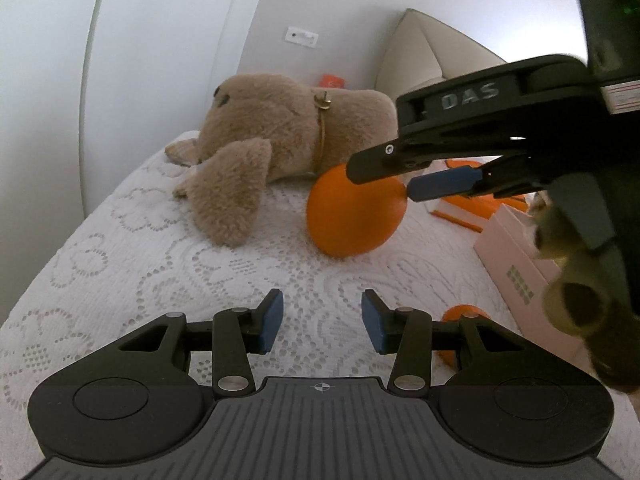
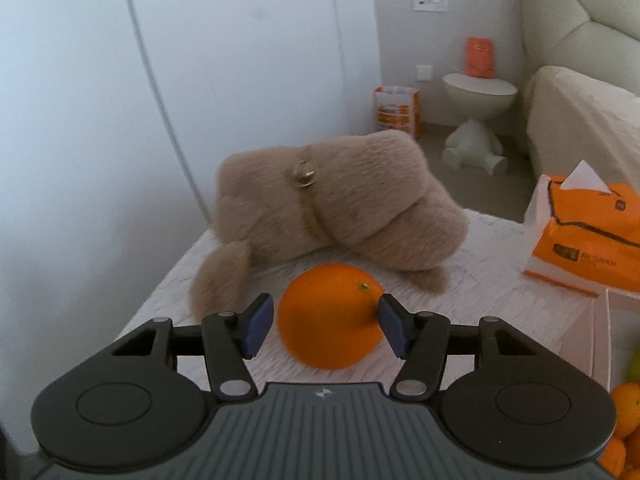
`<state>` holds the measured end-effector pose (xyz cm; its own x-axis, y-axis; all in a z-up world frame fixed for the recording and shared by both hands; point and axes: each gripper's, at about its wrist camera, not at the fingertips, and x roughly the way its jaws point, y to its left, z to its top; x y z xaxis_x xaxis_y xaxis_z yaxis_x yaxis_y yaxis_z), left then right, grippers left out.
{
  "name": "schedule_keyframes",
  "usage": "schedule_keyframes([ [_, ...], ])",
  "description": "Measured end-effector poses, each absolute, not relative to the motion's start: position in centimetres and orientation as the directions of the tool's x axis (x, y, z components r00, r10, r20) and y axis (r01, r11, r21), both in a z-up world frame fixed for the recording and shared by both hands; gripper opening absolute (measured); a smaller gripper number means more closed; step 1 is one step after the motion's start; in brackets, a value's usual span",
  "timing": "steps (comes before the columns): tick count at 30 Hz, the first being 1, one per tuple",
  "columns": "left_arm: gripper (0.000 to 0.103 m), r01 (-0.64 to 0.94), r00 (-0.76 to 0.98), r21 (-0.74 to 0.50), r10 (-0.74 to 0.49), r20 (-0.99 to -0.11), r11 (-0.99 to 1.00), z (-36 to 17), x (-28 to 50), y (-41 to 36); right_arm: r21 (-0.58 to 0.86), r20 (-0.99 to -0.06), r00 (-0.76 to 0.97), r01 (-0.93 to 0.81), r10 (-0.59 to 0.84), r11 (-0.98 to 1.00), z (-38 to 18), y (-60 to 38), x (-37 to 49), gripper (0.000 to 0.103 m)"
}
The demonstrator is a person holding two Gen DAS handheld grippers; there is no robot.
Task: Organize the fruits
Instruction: 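Close the left gripper on the small tangerine while the right gripper approaches the large orange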
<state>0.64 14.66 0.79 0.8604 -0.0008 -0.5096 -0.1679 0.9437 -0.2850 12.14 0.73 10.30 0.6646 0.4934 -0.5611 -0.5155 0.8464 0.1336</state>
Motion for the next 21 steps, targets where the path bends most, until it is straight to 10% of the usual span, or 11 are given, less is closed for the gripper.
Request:
schedule_keyframes([
  [9, 0.048, -0.158, 0.857, -0.279, -0.009, -0.515, 0.947, 0.7, 0.5, 14.6, 0.230, -0.557, 0.558, -0.607, 0.614, 0.761, 10.4, -1.1, 8.3, 0.059],
  [21, 0.048, -0.076, 0.851, -0.212, -0.048, -0.522, 0.974, 1.4, -1.6, 13.4, 0.048, -0.450, 0.811, -0.397, 0.374, 0.917, 9.0, -6.1, 4.6, 0.077],
])
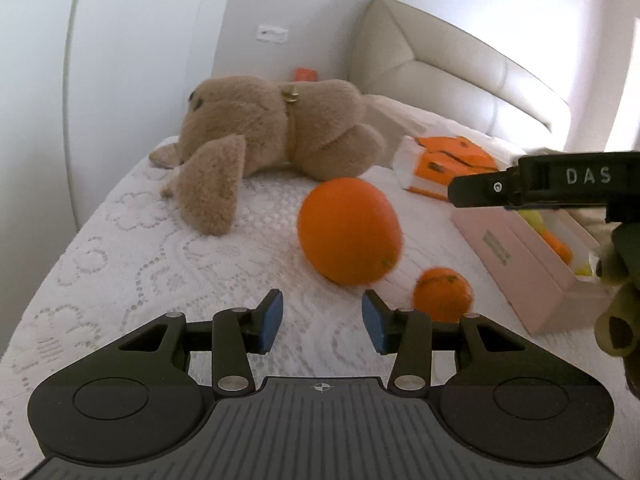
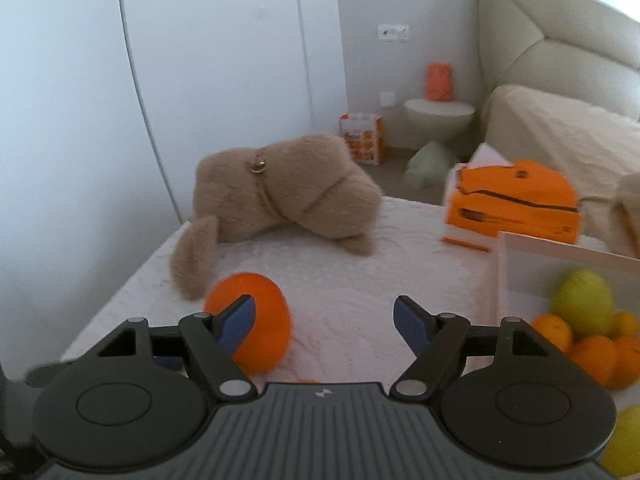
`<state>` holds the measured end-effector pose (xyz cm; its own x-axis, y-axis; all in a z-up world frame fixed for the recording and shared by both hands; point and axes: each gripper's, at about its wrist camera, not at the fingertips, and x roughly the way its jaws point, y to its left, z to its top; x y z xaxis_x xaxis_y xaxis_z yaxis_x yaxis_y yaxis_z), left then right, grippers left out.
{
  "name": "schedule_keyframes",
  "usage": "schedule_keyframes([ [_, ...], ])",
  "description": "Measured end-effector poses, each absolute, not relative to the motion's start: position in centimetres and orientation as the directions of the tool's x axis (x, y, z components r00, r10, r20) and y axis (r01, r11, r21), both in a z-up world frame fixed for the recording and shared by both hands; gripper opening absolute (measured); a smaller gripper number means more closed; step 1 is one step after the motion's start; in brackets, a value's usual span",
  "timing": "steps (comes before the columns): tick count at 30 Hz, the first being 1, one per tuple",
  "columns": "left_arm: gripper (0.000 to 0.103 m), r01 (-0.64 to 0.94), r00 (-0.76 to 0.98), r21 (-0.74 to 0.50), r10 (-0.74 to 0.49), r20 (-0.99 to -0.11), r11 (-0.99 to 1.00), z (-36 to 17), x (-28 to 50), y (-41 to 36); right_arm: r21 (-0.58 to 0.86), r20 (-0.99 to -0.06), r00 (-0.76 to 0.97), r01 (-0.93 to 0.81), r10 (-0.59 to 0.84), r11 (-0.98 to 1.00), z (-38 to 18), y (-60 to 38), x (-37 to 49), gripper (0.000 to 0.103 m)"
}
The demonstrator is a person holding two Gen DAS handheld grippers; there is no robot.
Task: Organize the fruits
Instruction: 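Close the left gripper on the small tangerine while the right gripper approaches the large orange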
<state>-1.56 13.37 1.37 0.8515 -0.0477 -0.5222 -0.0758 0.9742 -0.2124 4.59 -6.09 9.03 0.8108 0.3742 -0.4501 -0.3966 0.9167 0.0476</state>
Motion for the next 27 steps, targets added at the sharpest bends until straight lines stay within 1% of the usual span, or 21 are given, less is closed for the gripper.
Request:
schedule_keyframes([
  [2, 0.048, -0.062, 0.850, -0.202, -0.054, -0.523, 0.978, 1.8, -2.4, 13.1, 0.016, -0.420, 0.836, -0.382, 0.353, 0.924, 8.8, -6.6, 3.4, 0.078],
  [4, 0.048, -0.070, 0.863, -0.205, -0.044, -0.504, 0.976, 2.5, -3.1, 12.9, 0.002, -0.396, 0.854, -0.367, 0.337, 0.930, 8.1, -7.3, 1.8, 0.080],
  [5, 0.048, -0.072, 0.869, -0.213, -0.044, -0.493, 0.974, 2.9, -3.3, 12.9, 0.004, -0.391, 0.857, -0.365, 0.337, 0.931, 7.7, -7.7, 1.1, 0.082],
  [8, 0.048, -0.064, 0.875, -0.243, -0.063, -0.481, 0.968, 4.3, -3.2, 12.6, 0.025, -0.398, 0.847, -0.375, 0.353, 0.927, 6.4, -9.0, -0.9, 0.082],
  [11, 0.048, -0.033, 0.861, -0.264, -0.106, -0.497, 0.964, 5.3, -2.4, 11.5, 0.027, -0.421, 0.816, -0.426, 0.397, 0.904, 5.0, -9.8, -2.6, 0.082],
  [13, 0.048, -0.005, 0.831, -0.260, -0.141, -0.538, 0.966, 5.4, -1.2, 10.1, 0.010, -0.437, 0.800, -0.453, 0.411, 0.892, 4.1, -10.1, -3.2, 0.082],
  [15, 0.048, -0.006, 0.801, -0.229, -0.133, -0.584, 0.973, 5.3, 0.2, 8.4, -0.006, -0.454, 0.797, -0.449, 0.398, 0.893, 3.4, -10.2, -3.3, 0.082],
  [19, 0.049, -0.015, 0.781, -0.143, -0.078, -0.620, 0.990, 4.8, 2.6, 5.1, -0.027, -0.492, 0.798, -0.414, 0.348, 0.910, 1.7, -10.5, -2.6, 0.082],
  [21, 0.049, -0.017, 0.773, -0.093, -0.046, -0.632, 0.996, 4.4, 3.5, 4.0, -0.032, -0.519, 0.792, -0.393, 0.320, 0.919, 0.8, -10.8, -2.3, 0.082],
  [22, 0.049, -0.023, 0.770, -0.058, -0.020, -0.638, 0.998, 4.2, 4.0, 3.3, -0.013, -0.532, 0.783, -0.388, 0.322, 0.922, 0.7, -11.1, -2.0, 0.083],
  [24, 0.050, -0.037, 0.766, 0.001, 0.029, -0.643, 0.999, 3.7, 4.6, 2.4, 0.013, -0.521, 0.786, -0.383, 0.333, 0.924, 0.8, -11.6, -2.0, 0.084],
  [27, 0.053, -0.053, 0.763, 0.063, 0.081, -0.641, 0.997, 3.3, 5.1, 1.8, 0.010, -0.531, 0.780, -0.386, 0.332, 0.922, 0.6, -11.4, -1.9, 0.087],
])
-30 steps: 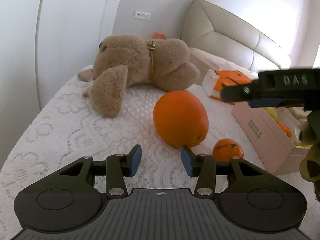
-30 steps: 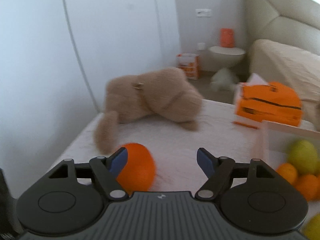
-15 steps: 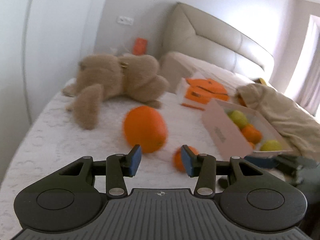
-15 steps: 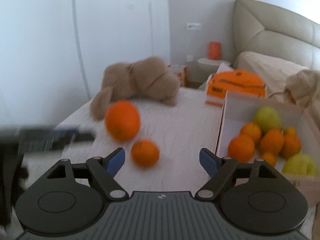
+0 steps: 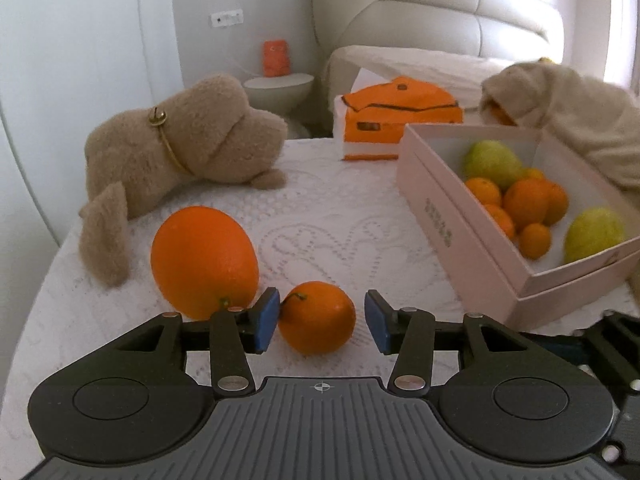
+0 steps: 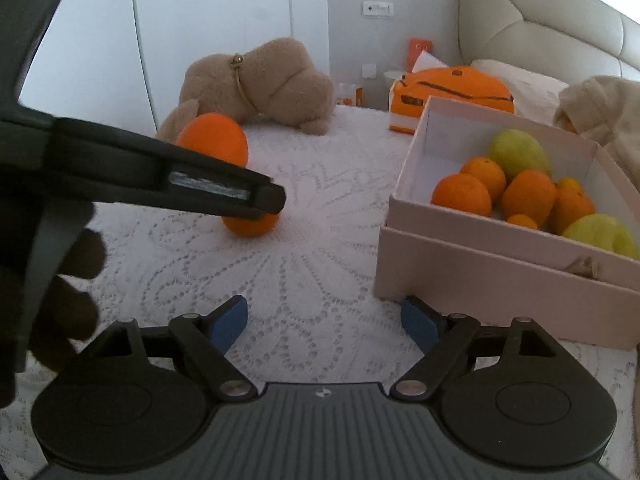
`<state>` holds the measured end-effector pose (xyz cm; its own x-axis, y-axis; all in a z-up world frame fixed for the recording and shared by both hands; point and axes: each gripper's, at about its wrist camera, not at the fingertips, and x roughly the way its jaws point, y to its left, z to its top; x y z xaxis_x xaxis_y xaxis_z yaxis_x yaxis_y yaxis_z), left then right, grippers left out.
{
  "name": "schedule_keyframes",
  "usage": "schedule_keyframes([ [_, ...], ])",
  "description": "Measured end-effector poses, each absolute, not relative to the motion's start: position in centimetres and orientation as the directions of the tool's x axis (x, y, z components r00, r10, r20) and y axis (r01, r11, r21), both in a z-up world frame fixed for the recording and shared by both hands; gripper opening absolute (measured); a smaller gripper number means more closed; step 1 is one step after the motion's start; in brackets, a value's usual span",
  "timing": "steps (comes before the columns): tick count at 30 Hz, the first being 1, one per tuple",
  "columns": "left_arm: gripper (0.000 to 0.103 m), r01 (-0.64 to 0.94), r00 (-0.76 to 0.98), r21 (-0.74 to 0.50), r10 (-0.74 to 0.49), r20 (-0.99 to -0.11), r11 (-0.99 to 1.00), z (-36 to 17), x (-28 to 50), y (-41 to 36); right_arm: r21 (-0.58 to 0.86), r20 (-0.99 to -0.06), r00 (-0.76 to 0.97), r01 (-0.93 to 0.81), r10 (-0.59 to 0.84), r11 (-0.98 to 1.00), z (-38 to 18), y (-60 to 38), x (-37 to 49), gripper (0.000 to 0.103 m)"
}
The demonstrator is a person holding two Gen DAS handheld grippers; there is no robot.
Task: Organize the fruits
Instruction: 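Close the left gripper on the small tangerine while the right gripper approaches the large orange, then grasp the large orange with the right gripper while the left gripper holds the tangerine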
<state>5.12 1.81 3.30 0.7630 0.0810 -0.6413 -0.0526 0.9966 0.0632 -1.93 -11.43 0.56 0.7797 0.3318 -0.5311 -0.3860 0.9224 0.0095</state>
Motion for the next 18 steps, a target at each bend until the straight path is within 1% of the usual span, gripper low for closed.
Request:
schedule_keyframes([
  [3, 0.053, -0.062, 0.760, 0.091, 0.106, -0.641, 0.994, 3.0, 5.6, 1.7, 0.000, -0.533, 0.780, -0.388, 0.328, 0.922, 0.5, -11.2, -2.0, 0.088],
  [5, 0.053, -0.068, 0.755, 0.088, 0.109, -0.647, 0.994, 2.7, 5.7, 2.1, 0.002, -0.534, 0.779, -0.389, 0.330, 0.921, 0.5, -11.3, -2.1, 0.088],
  [9, 0.052, -0.062, 0.738, -0.002, 0.045, -0.673, 0.998, 1.9, 6.1, 3.5, 0.001, -0.536, 0.777, -0.389, 0.329, 0.921, 0.5, -11.2, -1.7, 0.090],
  [15, 0.051, -0.049, 0.782, -0.127, -0.041, -0.622, 0.991, 1.7, 4.8, 5.1, -0.003, -0.539, 0.777, -0.389, 0.326, 0.921, 0.5, -11.0, -1.8, 0.092],
  [18, 0.050, -0.032, 0.788, -0.144, -0.064, -0.612, 0.989, 2.0, 3.6, 5.6, -0.004, -0.541, 0.775, -0.392, 0.328, 0.920, 0.4, -11.0, -1.8, 0.093],
])
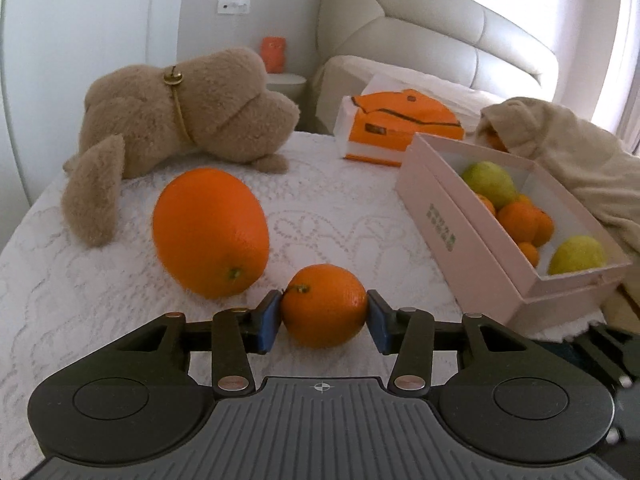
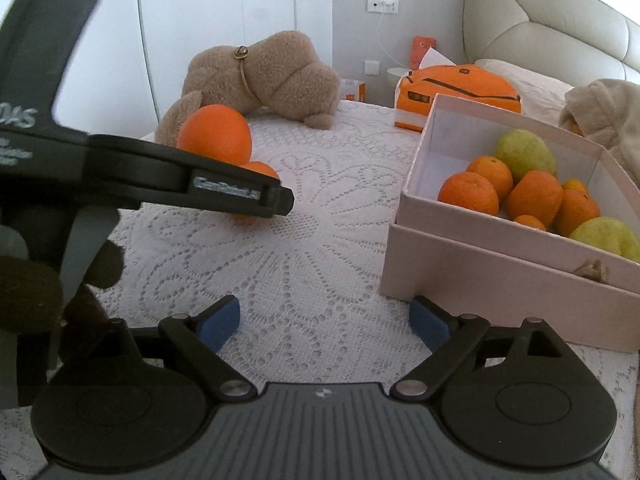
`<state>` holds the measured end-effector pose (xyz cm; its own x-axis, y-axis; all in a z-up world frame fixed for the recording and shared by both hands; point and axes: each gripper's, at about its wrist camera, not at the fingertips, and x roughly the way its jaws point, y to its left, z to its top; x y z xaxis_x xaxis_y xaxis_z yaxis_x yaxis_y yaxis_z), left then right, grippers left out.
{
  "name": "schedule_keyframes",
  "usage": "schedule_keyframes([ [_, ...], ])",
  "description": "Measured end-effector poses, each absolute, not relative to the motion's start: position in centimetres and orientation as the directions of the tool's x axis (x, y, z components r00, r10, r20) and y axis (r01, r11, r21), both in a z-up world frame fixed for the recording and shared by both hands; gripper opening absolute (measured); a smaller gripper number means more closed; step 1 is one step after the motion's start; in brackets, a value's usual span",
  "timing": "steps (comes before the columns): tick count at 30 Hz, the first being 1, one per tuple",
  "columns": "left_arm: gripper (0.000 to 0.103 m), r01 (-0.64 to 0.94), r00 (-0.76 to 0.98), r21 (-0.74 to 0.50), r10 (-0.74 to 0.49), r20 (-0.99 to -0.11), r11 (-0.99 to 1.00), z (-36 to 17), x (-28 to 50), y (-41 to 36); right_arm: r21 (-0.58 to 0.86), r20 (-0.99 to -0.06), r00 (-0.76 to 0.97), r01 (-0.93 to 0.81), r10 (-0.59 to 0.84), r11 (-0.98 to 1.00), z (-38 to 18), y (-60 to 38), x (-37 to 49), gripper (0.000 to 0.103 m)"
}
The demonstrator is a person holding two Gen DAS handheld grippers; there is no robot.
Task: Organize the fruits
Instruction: 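Grasp the large orange with the right gripper while the left gripper holds the tangerine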
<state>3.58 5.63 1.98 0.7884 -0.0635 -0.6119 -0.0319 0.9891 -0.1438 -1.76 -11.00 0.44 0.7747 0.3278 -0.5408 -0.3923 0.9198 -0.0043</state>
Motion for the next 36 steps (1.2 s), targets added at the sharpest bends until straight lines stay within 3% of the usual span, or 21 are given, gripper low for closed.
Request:
schedule_keyframes([
  [7, 0.050, -0.096, 0.844, -0.144, 0.004, -0.536, 0.985, 3.6, -1.2, 9.7, -0.014, -0.554, 0.765, -0.404, 0.329, 0.915, 0.4, -10.7, -1.6, 0.098],
  [15, 0.050, -0.325, 0.834, -0.163, 0.201, -0.514, 0.932, 2.6, -2.5, 16.7, -0.018, -0.577, 0.749, -0.412, 0.327, 0.911, 0.4, -10.5, -1.2, 0.103],
  [28, 0.050, -0.297, 0.832, -0.216, 0.141, -0.537, 0.930, 0.8, -2.2, 17.6, -0.029, -0.629, 0.705, -0.441, 0.326, 0.897, 1.9, -8.2, -0.8, 0.099],
  [31, 0.050, -0.296, 0.833, -0.232, 0.132, -0.536, 0.926, 0.7, -2.2, 17.8, -0.040, -0.584, 0.712, -0.504, 0.389, 0.863, 3.5, -6.0, -1.5, 0.096],
  [36, 0.050, -0.296, 0.834, -0.242, 0.127, -0.537, 0.924, 0.6, -2.3, 17.9, -0.189, -0.517, 0.767, -0.536, 0.381, 0.823, 5.0, -1.9, -0.5, 0.096],
])
